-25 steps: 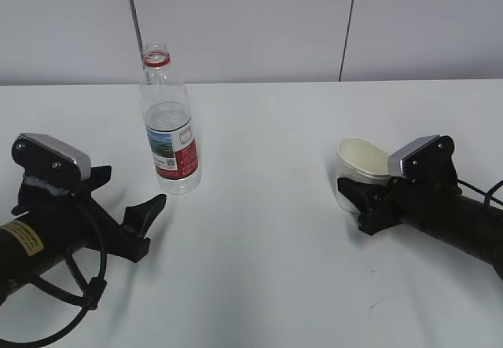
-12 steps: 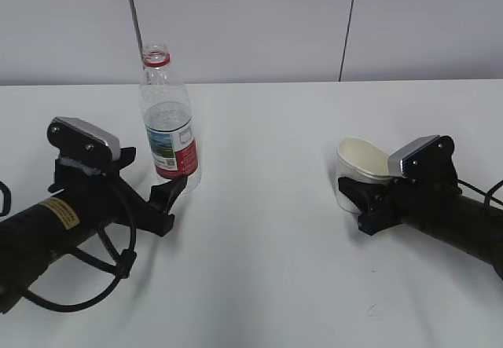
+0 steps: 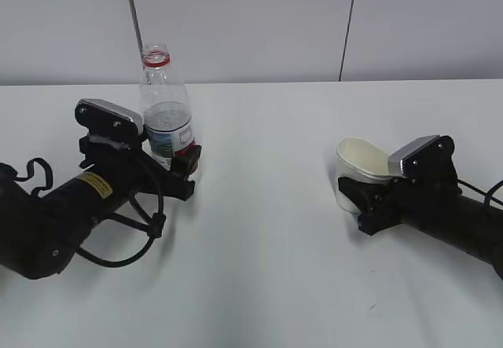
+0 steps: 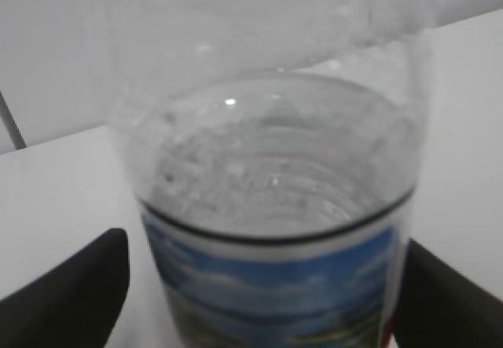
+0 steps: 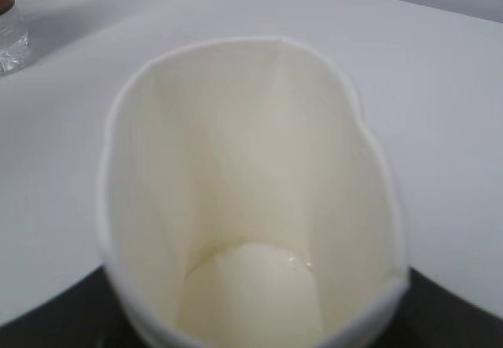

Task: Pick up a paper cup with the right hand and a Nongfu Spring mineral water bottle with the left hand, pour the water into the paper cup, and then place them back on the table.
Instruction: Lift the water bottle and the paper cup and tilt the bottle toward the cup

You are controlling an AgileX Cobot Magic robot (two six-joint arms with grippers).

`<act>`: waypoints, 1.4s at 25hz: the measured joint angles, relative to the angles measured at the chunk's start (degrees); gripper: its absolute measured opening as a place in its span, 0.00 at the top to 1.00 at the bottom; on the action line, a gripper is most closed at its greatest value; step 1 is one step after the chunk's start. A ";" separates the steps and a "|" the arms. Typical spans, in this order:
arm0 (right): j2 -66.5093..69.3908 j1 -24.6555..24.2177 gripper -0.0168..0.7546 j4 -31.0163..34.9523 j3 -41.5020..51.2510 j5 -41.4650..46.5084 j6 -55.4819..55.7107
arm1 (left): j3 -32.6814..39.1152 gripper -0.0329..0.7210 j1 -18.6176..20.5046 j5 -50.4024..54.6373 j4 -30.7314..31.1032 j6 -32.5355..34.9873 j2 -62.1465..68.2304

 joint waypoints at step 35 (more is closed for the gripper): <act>-0.70 7.54 0.47 -14.54 -4.06 0.33 9.51 | 1.94 0.46 -0.01 2.67 -0.55 6.96 -5.61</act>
